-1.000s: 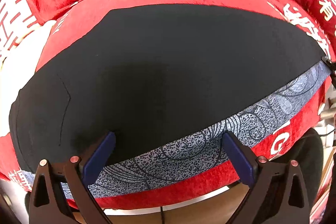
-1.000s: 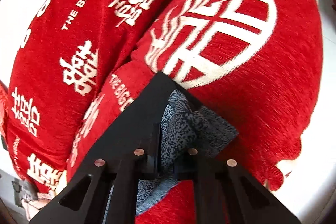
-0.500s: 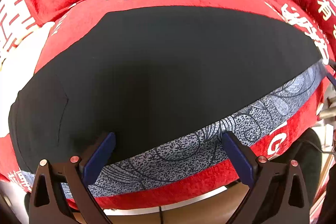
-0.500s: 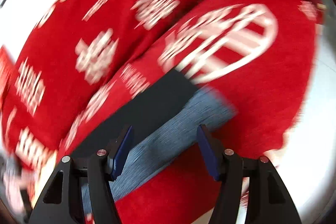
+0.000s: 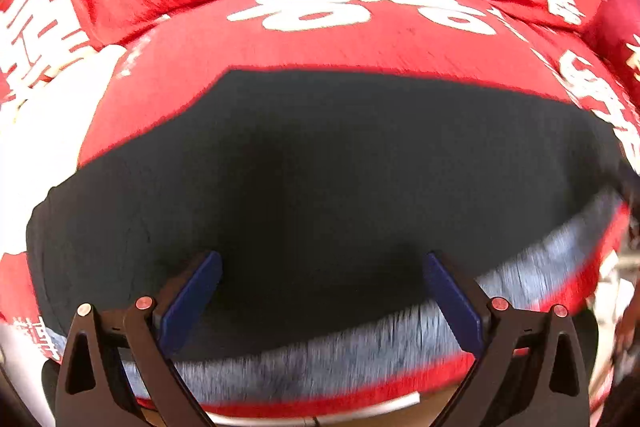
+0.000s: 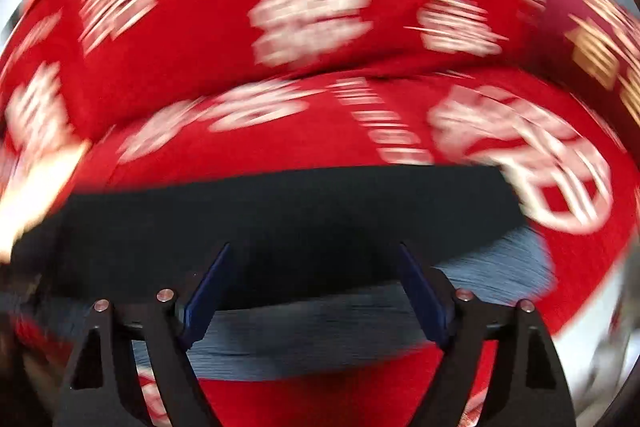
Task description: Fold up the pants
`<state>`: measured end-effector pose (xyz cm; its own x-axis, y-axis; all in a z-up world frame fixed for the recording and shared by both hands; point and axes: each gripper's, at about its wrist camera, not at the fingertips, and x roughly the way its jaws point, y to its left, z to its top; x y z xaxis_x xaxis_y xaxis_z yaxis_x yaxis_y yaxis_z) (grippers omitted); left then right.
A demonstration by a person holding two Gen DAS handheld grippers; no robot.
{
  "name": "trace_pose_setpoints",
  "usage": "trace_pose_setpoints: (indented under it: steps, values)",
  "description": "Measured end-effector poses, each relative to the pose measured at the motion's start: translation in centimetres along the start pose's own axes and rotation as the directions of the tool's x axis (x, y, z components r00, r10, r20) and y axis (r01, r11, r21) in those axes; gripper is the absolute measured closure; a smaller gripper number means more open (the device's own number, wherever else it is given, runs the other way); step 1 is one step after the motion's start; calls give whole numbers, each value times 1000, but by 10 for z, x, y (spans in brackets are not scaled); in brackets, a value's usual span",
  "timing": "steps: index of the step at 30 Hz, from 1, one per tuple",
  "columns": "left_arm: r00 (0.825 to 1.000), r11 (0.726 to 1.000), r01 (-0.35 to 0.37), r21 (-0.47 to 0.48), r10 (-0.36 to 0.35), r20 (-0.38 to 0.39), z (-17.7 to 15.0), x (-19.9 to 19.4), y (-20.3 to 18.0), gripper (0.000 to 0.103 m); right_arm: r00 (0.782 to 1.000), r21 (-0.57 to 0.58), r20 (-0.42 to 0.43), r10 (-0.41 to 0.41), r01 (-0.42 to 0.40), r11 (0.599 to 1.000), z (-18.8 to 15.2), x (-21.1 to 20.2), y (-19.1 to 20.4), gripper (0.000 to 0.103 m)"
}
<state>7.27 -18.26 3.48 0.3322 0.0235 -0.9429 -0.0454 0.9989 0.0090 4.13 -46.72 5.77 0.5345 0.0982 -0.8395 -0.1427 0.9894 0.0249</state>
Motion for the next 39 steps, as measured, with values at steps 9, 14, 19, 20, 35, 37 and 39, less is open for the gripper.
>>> trace_pose_setpoints:
  steps: [9,14,19,20,35,37,39]
  values:
    - [998,988,-44,-150,38,-44,29,28,43,1,995,-127,-102,-16,3,992,29,64,8,15]
    - [998,988,-60,-142,55,-38,26,32,42,0,985,139,-134,-106,125,982,40,69,-109,2]
    - [998,989,-51,-136,44,-50,33,34,44,0,976,293,-138,-169,204,934,32,67,-186,1]
    - [998,989,-45,-140,38,-52,34,33,46,0,969,303,-147,-199,236,923,31,63,-187,1]
    - [999,992,-21,120,16,47,-45,-8,20,0,992,-218,-108,59,-81,973,-37,-3,98,1]
    - [997,987,-55,154,45,65,-51,-7,19,0,992,-281,-124,-7,-28,959,-45,10,110,1]
    - [996,989,-63,135,54,69,-54,-7,30,0,989,-251,-149,-24,-14,968,-46,17,100,1]
